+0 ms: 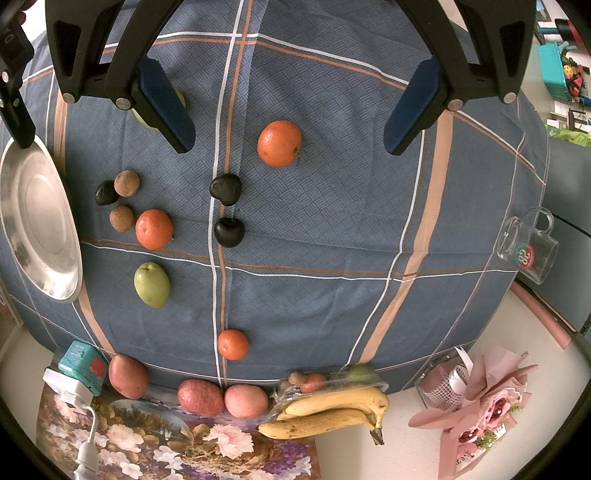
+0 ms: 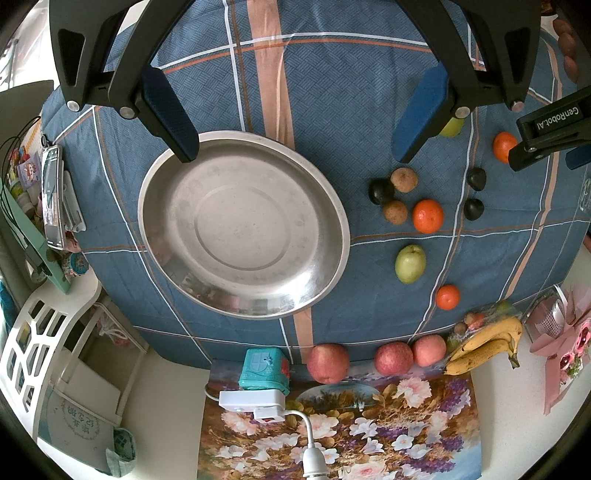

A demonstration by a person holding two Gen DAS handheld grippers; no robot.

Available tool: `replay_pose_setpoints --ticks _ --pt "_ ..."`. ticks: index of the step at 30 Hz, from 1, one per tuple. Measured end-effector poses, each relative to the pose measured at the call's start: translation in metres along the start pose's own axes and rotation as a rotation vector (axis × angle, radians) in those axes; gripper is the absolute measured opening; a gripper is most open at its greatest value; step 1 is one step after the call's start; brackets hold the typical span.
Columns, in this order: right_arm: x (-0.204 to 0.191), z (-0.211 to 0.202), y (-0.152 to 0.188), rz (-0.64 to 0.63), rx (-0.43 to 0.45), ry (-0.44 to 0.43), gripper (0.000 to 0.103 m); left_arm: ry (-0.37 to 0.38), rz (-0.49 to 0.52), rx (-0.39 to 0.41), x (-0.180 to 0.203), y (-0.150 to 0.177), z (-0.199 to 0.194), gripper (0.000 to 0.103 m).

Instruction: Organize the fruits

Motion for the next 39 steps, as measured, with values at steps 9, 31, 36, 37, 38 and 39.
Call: replay_pose_setpoints --ticks 9,31,36,37,38,39 --pt "0.000 0.000 0.000 0.000 0.000 -0.001 0.103 0.000 -0.001 0.001 0.000 0.000 0.000 0.103" --pt "-0.065 0.031 -0.001 -0.072 -0.120 -0.292 0.103 0.043 -0.078 -0.001 -0.029 -0.015 0.021 0.103" --pt "-0.092 0.037 -0.001 -0.135 -0.148 -0.341 0.103 0.068 -0.082 -0.100 -0.034 -0.013 0.042 0.103" --pt "-0.098 0.037 -0.001 -0.155 -0.153 -0.336 0.103 0.079 -0.080 -0.115 -0.033 -0.012 0.045 0.103" --pt "-0.103 0.039 -0.001 -0.176 -0.159 -0.329 0.103 0.089 -0.076 -0.127 -0.032 -0.011 0.048 0.103" --pt "-0.108 0.041 0.000 -0.197 -0.166 -0.322 0.103 0.099 -0.073 -0.135 -0.030 -0.011 0.050 0.103"
Point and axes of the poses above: each gripper's, at about its wrist camera, not at the fingertips, and z roughly the way its jaws point, x to its right, y to its underside, the point moved 1 cm from there along z, roughly the way its jaws point, and after that the axes turned 10 degrees about -z, right-handed, at the moved point
